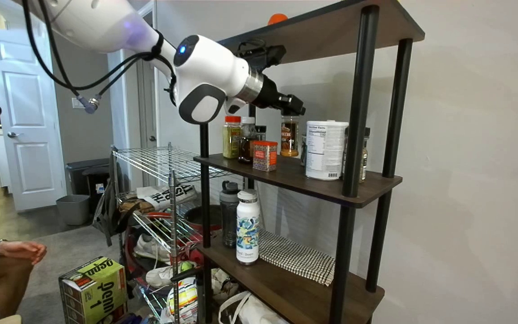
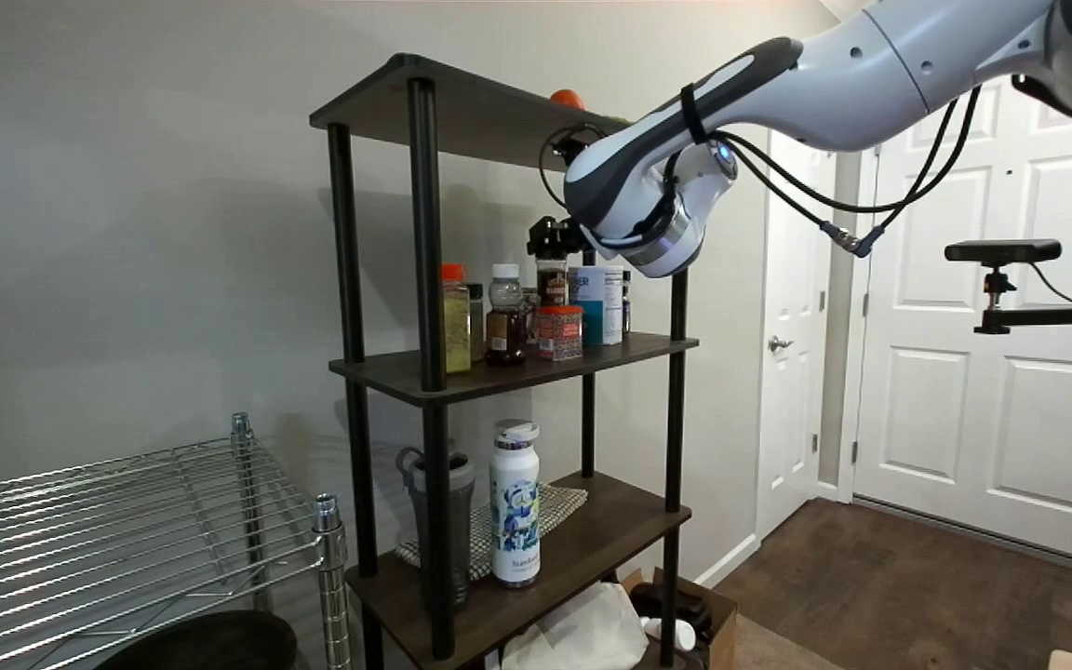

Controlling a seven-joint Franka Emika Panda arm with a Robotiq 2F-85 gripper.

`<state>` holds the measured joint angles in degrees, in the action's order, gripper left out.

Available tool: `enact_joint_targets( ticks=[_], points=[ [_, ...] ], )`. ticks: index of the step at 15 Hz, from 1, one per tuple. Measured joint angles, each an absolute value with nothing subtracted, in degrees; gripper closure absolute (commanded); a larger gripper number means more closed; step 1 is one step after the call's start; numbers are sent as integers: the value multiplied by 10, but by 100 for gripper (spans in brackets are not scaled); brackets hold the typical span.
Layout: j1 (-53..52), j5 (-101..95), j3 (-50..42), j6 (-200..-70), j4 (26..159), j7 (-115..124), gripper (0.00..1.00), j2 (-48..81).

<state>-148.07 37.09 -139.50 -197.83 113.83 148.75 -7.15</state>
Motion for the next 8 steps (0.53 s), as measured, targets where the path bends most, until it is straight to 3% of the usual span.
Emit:
enact_joint_targets(
  ticks=[8],
  points=[
    [-1481, 385, -1399, -1978, 1152, 1488, 64, -51]
  ],
)
